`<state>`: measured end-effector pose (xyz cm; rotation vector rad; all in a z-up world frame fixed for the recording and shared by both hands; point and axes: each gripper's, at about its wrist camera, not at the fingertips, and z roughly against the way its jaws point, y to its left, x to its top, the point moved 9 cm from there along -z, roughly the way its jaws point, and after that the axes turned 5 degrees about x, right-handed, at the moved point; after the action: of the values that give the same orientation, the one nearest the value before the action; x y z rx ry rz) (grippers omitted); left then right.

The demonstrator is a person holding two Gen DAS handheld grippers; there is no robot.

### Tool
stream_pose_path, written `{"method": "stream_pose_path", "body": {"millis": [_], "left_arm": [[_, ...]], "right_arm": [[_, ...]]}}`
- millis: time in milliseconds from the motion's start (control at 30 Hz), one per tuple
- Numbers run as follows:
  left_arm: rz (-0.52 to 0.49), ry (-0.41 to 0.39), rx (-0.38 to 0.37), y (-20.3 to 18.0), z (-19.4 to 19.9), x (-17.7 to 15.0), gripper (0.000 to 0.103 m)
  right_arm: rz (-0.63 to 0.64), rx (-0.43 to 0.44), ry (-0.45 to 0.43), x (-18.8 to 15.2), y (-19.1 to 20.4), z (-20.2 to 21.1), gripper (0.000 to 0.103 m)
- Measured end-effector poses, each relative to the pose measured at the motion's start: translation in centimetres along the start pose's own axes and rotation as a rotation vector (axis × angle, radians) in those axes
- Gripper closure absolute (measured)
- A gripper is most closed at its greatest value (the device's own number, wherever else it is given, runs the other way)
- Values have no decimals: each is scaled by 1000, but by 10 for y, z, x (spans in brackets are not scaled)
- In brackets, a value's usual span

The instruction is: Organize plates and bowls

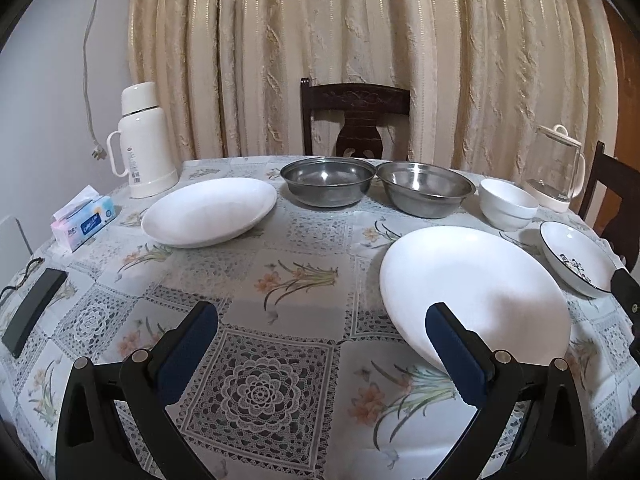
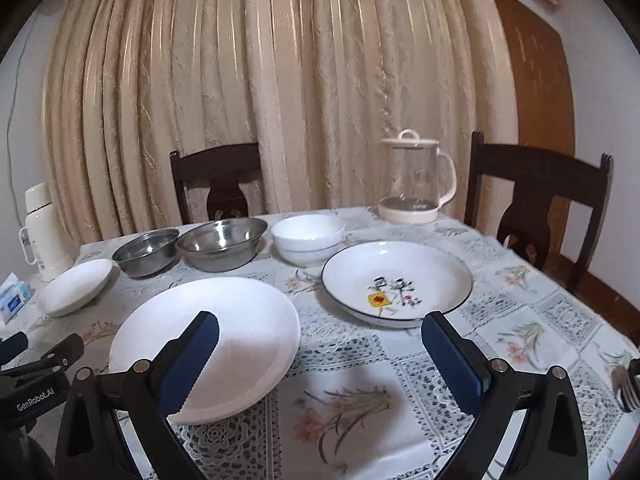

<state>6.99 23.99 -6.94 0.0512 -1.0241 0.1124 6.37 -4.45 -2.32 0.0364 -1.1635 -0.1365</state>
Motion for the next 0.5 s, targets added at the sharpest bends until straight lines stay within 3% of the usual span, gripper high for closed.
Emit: {"method": "stream_pose_path", "body": {"millis": [233, 500], "left_arm": [[-57, 71, -23, -10, -13, -6, 0], [-80, 75, -16, -12, -18, -4, 0]], "right_arm": [[-95, 93, 147, -15, -6, -22, 0], [-86, 70, 126, -14, -8, -21, 0]]}}
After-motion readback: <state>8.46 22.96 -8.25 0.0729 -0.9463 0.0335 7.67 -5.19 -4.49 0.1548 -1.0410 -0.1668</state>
